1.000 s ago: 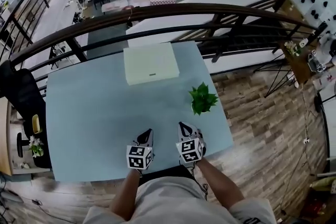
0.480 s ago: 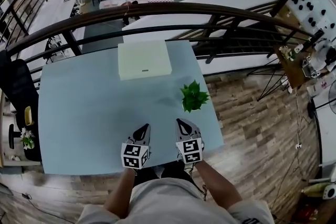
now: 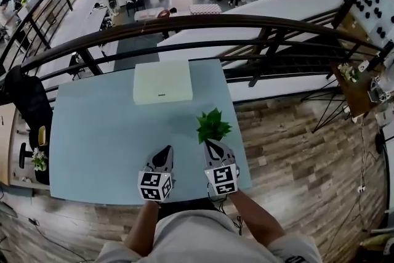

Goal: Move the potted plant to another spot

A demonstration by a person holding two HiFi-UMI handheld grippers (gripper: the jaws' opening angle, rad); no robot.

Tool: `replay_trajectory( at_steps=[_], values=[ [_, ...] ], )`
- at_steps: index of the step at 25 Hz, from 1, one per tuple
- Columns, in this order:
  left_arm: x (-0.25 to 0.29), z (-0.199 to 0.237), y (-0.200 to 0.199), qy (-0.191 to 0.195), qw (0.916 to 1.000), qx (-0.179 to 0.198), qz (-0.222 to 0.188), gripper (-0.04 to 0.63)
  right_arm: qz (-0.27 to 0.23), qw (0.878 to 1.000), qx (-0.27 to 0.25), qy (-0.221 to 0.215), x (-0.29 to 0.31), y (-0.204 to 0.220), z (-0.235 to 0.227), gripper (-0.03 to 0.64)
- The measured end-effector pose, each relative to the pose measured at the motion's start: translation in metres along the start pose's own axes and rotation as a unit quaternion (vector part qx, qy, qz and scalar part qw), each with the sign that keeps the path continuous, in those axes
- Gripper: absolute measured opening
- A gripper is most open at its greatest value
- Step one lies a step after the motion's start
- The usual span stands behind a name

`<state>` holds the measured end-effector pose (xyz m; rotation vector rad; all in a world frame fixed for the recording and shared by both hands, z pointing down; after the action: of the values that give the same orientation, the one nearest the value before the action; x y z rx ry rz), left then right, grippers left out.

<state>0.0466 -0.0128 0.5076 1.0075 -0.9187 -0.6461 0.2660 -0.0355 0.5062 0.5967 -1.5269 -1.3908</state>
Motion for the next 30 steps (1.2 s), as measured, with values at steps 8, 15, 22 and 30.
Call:
replay_trajectory(
  at_steps=[8,15,22,30],
  values=[
    [0.008,-0.046,-0.023,-0.040,0.9984,0.013,-0.037,0.012,-0.053,0.998,-0.009,-0.017,-0.010,-0.020,-0.037,0.003],
    [0.003,-0.050,-0.048,-0.034,0.9969,0.032,-0.064,0.012,-0.075,0.997,0.007,-0.007,-0.017,-0.032,-0.044,0.003],
    [-0.010,-0.036,-0.069,-0.017,0.9945,0.046,-0.092,0.012,-0.094,0.995,0.005,0.015,-0.016,-0.057,-0.034,0.003],
    [-0.023,-0.019,-0.077,-0.020,0.9922,0.056,-0.110,0.012,-0.110,0.994,-0.008,0.024,-0.011,-0.073,-0.019,0.003]
  ],
)
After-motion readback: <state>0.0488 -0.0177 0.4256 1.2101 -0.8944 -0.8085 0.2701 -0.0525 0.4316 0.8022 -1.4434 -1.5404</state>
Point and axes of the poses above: the fingertips, and each gripper's own axes: x forward along the fingers, z to its left, y out of its underside, the point moved 10 cm from there along -x, backward along the fingers, and after that the axes turned 3 degrees about y, right-handed, at the moved point
